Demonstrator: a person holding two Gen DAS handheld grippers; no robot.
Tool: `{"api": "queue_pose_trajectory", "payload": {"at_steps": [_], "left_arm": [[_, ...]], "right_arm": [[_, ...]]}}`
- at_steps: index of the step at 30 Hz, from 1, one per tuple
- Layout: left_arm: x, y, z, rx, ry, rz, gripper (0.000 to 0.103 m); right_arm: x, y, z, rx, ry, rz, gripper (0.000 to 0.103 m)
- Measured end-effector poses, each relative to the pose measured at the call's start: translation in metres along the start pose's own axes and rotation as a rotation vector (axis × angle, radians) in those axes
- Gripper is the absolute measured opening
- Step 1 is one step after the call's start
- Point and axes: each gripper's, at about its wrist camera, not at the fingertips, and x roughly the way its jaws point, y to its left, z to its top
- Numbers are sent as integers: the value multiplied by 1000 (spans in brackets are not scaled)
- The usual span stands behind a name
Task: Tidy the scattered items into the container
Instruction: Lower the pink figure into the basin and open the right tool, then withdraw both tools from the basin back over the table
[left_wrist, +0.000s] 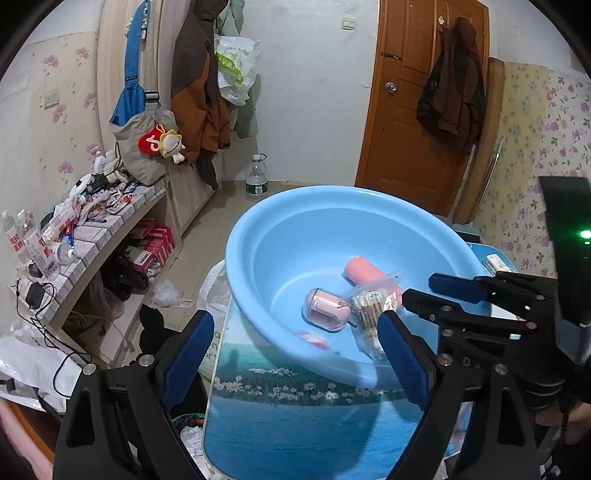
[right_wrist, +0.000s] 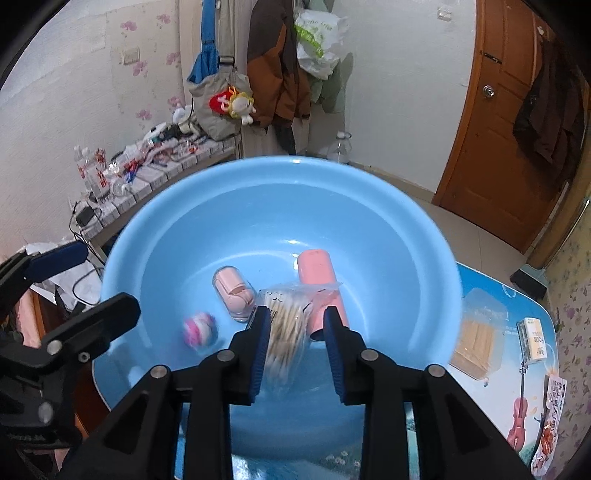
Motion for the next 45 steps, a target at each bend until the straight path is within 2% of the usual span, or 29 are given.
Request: {"api": "queue_pose_trajectory", "payload": {"at_steps": [3, 11, 13, 15, 18, 22, 24, 28, 32, 36, 41, 45], "left_arm": [[-7, -8, 0, 26, -13, 2, 95], [-26, -25, 0, 31, -42, 6, 102], [-29, -30, -2, 26, -46, 8, 103], [-32, -35, -3, 21, -47, 6, 103], [-37, -45, -6, 12, -57, 2, 103], [-47, -60, -12, 14, -86, 24, 103], [-53, -69, -16, 22, -102, 25, 103], [-62, -85, -25, 18, -124, 33, 103], [-65, -105, -38, 28, -121, 38, 103], [-65, -121, -45, 32, -100, 21, 103], [-66, -137, -49, 55, -96, -1, 103], [-66, -146, -48, 76, -92, -16, 103]], "right_arm": [[-19, -8, -5, 19, -38, -2, 49], [-73, -20, -23, 60, -99, -9, 49], [-81, -29, -24, 76, -108, -10, 53], [-92, -38, -31, 100, -124, -8, 66], [-112, -51, -46, 133, -161, -25, 80], [-145, -65, -70, 164, -211, -42, 84], [-164, -74, -84, 185, -238, -60, 93], [-191, -86, -109, 218, -275, -108, 95], [-206, -93, -134, 270, -297, -115, 95], [-204, -95, -150, 309, -297, -193, 95], [-206, -114, -162, 376, -278, -180, 95], [-213, -120, -166, 387, -293, -229, 95]]}}
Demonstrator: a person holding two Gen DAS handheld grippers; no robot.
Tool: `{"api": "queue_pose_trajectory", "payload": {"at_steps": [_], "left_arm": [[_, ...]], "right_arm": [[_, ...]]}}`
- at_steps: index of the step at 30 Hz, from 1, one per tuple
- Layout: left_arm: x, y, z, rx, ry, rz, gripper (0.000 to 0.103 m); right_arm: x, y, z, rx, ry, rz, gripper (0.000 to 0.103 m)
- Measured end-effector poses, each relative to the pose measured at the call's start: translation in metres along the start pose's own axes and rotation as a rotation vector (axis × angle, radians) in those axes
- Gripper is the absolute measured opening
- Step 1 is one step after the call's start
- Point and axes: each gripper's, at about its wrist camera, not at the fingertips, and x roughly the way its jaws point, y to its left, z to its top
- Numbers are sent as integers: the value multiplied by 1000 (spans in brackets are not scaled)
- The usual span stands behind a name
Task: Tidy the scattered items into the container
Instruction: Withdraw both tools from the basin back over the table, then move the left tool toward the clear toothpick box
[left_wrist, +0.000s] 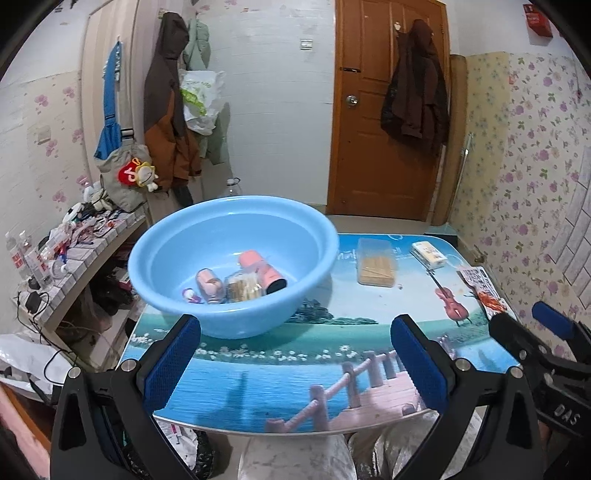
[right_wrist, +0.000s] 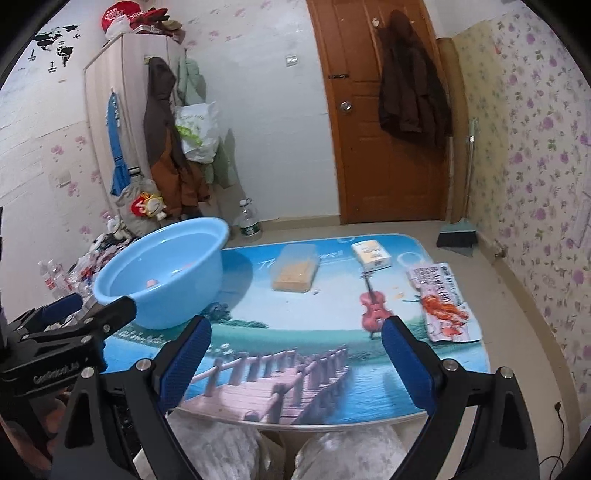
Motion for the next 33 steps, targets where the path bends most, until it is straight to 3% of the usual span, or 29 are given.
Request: {"api": "queue_pose_trajectory", "payload": {"at_steps": [5, 10, 33], "left_arm": [[0, -5, 3, 11, 1, -9, 103], [-1, -8, 5, 20, -2, -3, 103], [9, -11, -5, 21, 31, -10, 103]], "right_arm": [[0, -3, 3, 11, -20, -41, 95], [-3, -5, 3, 28, -20, -7, 95], [13, -4, -6, 43, 35, -10, 95]]}}
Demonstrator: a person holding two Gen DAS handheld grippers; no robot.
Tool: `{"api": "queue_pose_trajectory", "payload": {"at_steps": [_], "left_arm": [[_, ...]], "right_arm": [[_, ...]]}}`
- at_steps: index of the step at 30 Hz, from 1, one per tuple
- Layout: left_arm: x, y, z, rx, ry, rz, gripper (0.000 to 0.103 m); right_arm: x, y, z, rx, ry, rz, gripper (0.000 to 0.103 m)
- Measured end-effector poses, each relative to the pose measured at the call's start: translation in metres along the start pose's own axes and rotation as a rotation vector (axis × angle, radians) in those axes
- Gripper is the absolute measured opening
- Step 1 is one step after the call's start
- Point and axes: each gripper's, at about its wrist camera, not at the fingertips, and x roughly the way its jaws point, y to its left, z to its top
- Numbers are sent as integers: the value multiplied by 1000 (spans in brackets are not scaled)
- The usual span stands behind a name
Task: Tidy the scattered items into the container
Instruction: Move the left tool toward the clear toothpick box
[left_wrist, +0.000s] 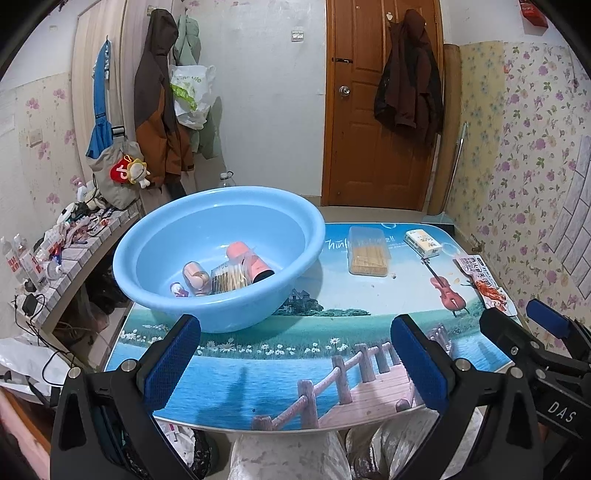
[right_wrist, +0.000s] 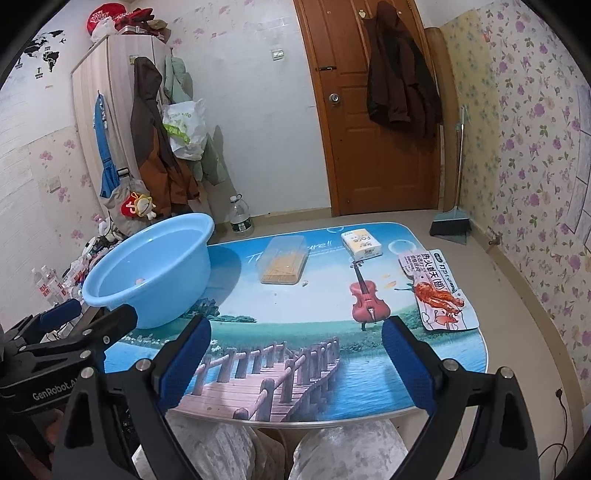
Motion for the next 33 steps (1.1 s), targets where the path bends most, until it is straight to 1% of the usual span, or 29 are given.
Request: {"api": "queue_pose_trajectory", "payload": {"at_steps": [16, 33], "left_arm": [[3, -4, -3, 9, 11, -1, 103], [12, -32, 1, 62, 19, -40, 103]], "right_arm": [[8, -6, -4, 16, 13, -12, 95], [11, -28, -1, 45, 0, -39, 95]]}}
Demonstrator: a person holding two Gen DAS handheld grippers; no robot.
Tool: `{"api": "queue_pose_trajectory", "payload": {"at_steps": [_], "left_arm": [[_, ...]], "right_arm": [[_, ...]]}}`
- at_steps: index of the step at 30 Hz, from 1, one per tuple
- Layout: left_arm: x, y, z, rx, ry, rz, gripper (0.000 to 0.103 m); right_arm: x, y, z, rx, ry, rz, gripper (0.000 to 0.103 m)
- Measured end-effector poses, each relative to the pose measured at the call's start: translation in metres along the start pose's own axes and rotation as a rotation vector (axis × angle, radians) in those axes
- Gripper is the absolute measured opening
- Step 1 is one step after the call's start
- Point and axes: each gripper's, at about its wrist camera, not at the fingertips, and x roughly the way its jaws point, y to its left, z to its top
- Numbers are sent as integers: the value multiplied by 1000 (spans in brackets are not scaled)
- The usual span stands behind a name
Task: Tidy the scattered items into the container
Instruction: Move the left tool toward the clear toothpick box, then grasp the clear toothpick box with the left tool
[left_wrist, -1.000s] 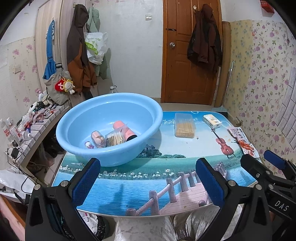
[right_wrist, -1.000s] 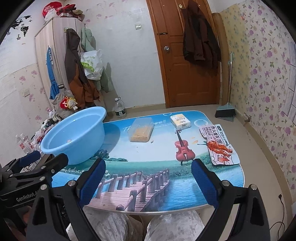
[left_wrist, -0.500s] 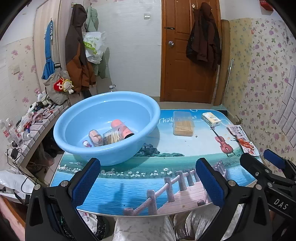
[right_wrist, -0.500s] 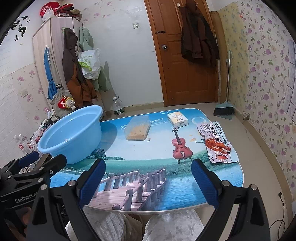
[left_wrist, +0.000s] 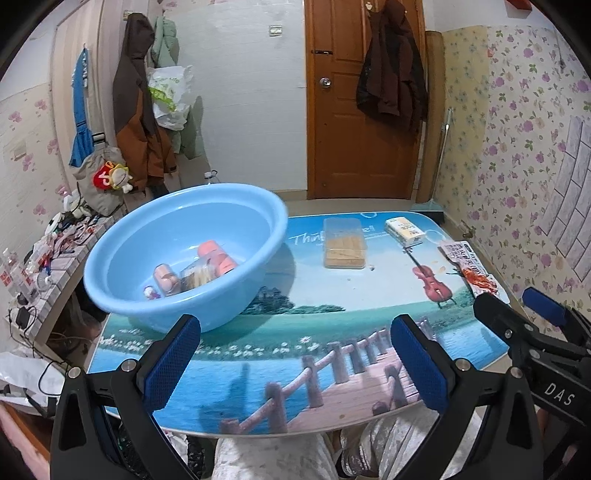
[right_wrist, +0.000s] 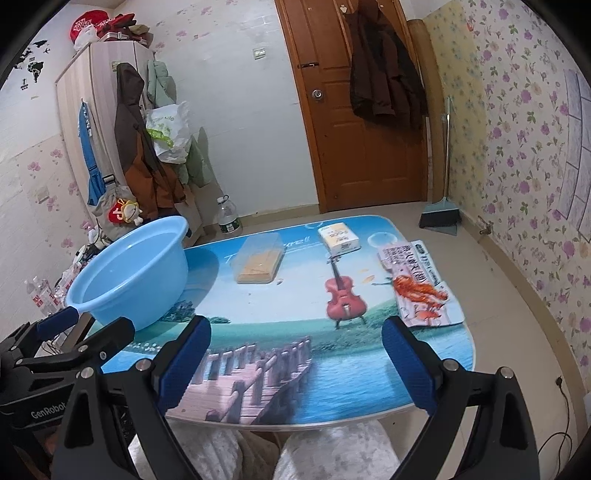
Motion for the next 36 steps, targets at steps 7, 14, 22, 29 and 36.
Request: {"api": "queue_pose_trajectory", "payload": {"at_steps": [7, 14, 22, 29, 36], "left_arm": [[14, -23, 13, 24, 5, -49, 103], [31, -46, 36, 54, -14, -60, 103], [64, -71, 54, 80, 3, -72, 103], [103, -80, 66, 67, 55, -72, 103], [141, -83, 76, 14, 87, -56, 103]], "right_arm": [[-5, -23, 21, -11, -36, -40, 95], [-6, -60, 54, 11, -69, -116, 95], [7, -76, 88, 25, -90, -132, 95], [32, -76, 103, 0, -70, -129, 95], [60, -86, 109, 11, -46, -153, 95]]}}
